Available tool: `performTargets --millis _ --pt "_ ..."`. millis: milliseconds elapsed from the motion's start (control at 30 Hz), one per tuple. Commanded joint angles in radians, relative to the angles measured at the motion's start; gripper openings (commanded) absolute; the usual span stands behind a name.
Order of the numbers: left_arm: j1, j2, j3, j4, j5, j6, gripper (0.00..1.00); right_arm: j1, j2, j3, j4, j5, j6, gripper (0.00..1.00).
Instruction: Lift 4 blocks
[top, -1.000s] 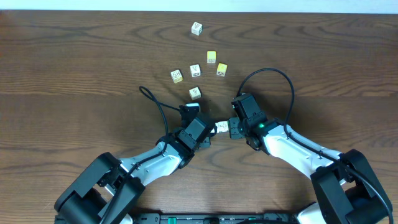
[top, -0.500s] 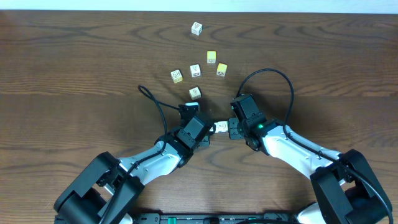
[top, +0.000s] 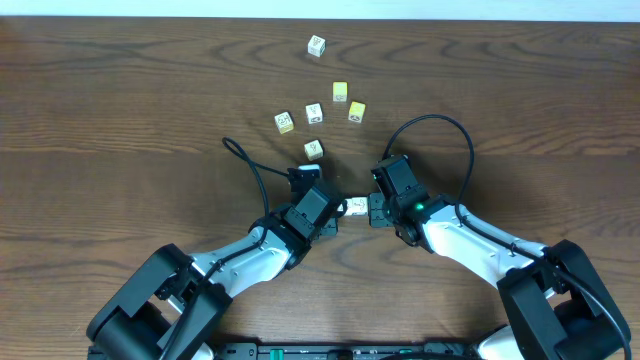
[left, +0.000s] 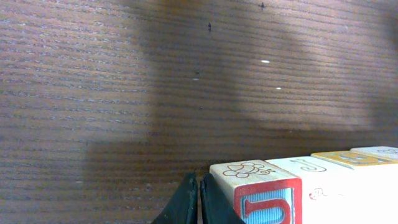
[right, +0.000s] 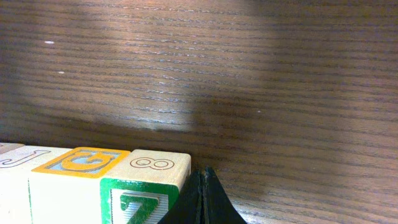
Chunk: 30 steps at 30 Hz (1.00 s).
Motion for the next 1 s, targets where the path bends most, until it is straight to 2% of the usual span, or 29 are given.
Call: performTargets --millis 0,967 --pt "-0.050 -0.019 0.074 0.081 0.233 -0.006 0.07 0.099 0.011 0.010 0.034 -0.305 0.021 0.01" --pt "-0.048 -0.019 0.074 0.047 0.211 0.056 0.07 0.076 0.011 0.010 0.031 -0.253 0.016 0.01"
